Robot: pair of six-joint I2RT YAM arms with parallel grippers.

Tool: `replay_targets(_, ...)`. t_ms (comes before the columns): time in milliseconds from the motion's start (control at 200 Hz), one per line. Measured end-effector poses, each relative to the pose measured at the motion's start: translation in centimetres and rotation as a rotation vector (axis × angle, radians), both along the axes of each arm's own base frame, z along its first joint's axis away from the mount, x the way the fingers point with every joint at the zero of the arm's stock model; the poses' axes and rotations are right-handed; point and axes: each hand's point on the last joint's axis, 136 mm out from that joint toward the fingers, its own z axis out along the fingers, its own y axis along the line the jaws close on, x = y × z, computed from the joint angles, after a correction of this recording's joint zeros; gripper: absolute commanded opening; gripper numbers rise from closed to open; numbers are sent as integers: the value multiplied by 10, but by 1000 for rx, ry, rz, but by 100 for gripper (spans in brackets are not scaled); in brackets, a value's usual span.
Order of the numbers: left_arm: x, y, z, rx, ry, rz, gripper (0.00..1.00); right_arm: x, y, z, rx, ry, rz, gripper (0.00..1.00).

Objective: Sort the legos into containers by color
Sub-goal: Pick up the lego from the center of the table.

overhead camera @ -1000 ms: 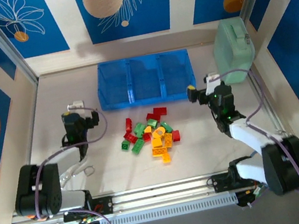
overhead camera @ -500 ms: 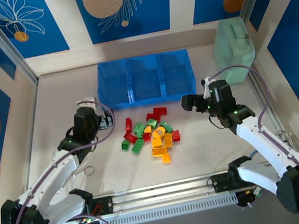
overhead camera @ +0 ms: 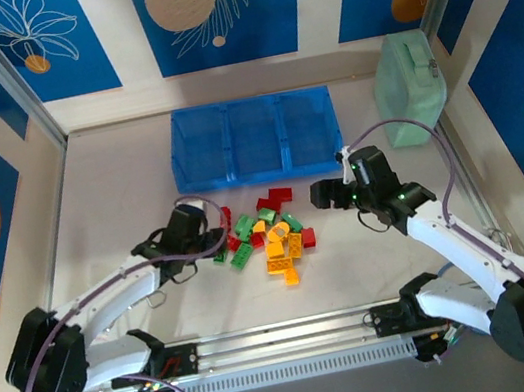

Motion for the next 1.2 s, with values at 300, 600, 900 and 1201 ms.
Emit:
replay_targets(300, -14, -12, -25, 7, 75, -29, 58, -2, 5, -6, -5, 16, 13, 79)
replay_targets(600, -15, -12, -40, 35, 110, -29, 52, -4, 4, -13, -9, 27, 14, 76)
replay_targets(900, -14, -12, -50, 51, 126, -30, 40, -2, 5, -19, -9, 40, 10, 73)
replay_targets(1201, -13, -8, -43, 60, 106, -20, 34, -1, 6, -25, -14, 57, 12, 73)
